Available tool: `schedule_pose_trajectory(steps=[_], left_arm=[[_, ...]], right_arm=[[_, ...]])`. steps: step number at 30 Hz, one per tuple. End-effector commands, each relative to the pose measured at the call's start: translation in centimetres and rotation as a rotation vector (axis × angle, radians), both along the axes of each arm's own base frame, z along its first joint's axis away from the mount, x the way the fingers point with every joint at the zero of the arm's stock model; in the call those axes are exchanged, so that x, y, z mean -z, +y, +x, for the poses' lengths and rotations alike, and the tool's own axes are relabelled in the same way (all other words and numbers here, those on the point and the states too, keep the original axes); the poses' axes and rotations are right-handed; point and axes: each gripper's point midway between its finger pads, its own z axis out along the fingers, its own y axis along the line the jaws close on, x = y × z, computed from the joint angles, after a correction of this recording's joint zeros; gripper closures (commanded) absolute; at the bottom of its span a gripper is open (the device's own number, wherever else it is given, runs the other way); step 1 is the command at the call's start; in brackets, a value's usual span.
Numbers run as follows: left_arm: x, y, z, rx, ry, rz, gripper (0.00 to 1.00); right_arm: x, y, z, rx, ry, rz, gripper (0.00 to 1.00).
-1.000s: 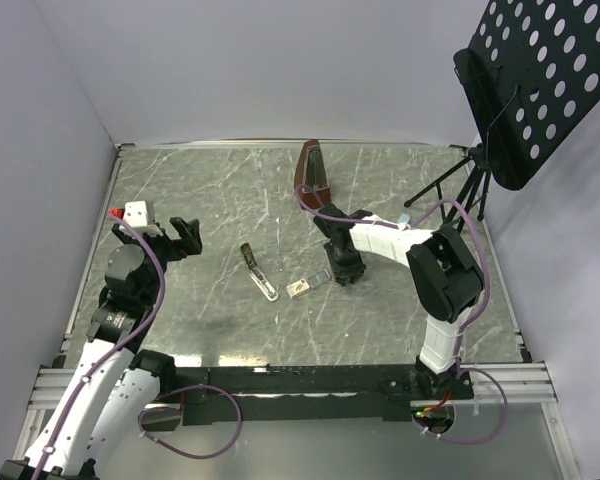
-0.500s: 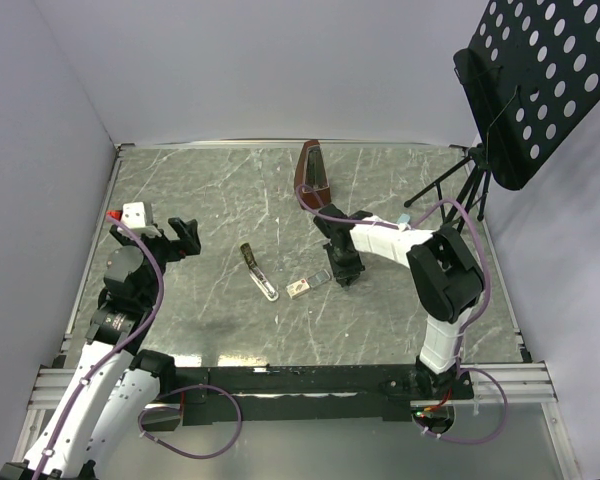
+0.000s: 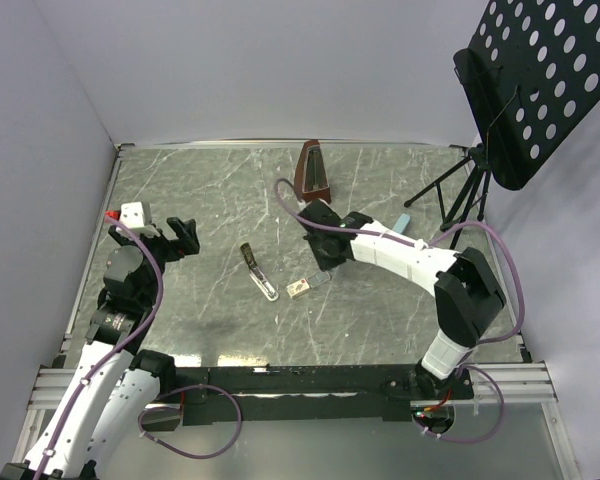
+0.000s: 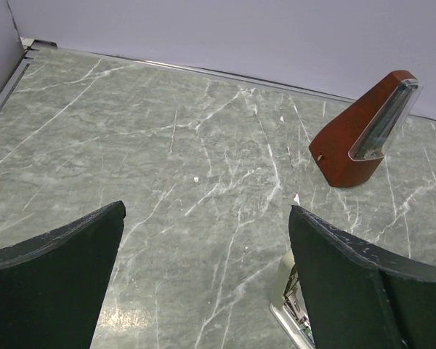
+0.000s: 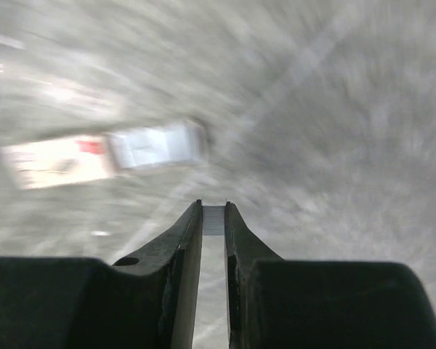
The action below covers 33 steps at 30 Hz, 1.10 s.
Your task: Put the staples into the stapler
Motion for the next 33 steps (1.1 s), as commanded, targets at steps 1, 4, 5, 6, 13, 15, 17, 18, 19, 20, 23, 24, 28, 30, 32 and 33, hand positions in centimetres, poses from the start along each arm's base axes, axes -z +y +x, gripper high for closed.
schedule_pose_trajectory(steps=[1, 4, 5, 6, 13, 15, 17, 18, 19, 20, 23, 24, 28, 30, 32, 33], left_arm=[[-2.0, 1.1, -0.1, -0.063, -0.042, -0.034, 0.01], [-1.9, 2.3, -0.3, -0.13, -0.036, -0.041, 0.01], [-1.8, 2.6, -0.3, -0.147, -0.031, -0.046, 0.01], [-1.8, 2.8, -0.3, -0.16, -0.032, -0.048, 0.01], [-2.0, 3.2, -0.6, -0.178, -0.041, -0.047, 0.01], [-2.0, 3.3, -0.6, -0.182, -0.042, -0.046, 0.0], [-2.0, 3.4, -0.6, -0.185, -0.04, -0.045, 0.01], [-2.0, 3.5, -0.6, -0.19, -0.04, -0.045, 0.01], [-1.9, 3.6, -0.6, -0.196, -0.037, -0.044, 0.01], [-1.9, 3.6, -0.6, -0.198, -0.038, -0.044, 0.01], [-1.9, 3.7, -0.6, -0.202, -0.039, -0.044, 0.0], [-1.9, 3.6, -0.6, -0.201, -0.039, -0.044, 0.01], [-2.0, 3.6, -0.6, -0.196, -0.041, -0.045, 0.0], [-1.9, 3.5, -0.6, -0.192, -0.04, -0.045, 0.01], [-2.0, 3.4, -0.6, -0.187, -0.042, -0.045, 0.0], [-2.0, 3.4, -0.6, -0.187, -0.042, -0.045, 0.01]], right_arm=[[-5.0, 5.6, 1.8, -0.164, -0.167, 0.131, 0.82], [-5.2, 9.0, 1.6, -0.269, -0.185, 0.187, 0.82], [-5.2, 9.9, 1.4, -0.3, -0.185, 0.195, 0.82], [-5.0, 11.0, 1.5, -0.323, -0.18, 0.206, 0.82], [-4.5, 16.5, 1.0, -0.452, -0.15, 0.264, 0.82], [-4.1, 17.8, 0.9, -0.484, -0.143, 0.274, 0.82], [-3.9, 18.5, 0.8, -0.503, -0.131, 0.272, 0.82], [-3.4, 19.0, 0.8, -0.507, -0.122, 0.266, 0.82], [-3.4, 19.2, 0.7, -0.513, -0.121, 0.264, 0.82], [-3.2, 19.3, 0.7, -0.514, -0.117, 0.262, 0.82], [-2.6, 20.0, 0.0, -0.53, -0.087, 0.281, 0.82], [-2.1, 19.9, -0.2, -0.529, -0.072, 0.274, 0.82], [-1.3, 20.0, -0.6, -0.519, -0.047, 0.268, 0.82], [-0.8, 19.9, -0.7, -0.512, -0.036, 0.261, 0.82], [-0.6, 19.9, -0.9, -0.506, -0.028, 0.263, 0.82], [-0.4, 19.9, -0.9, -0.501, -0.029, 0.261, 0.82]])
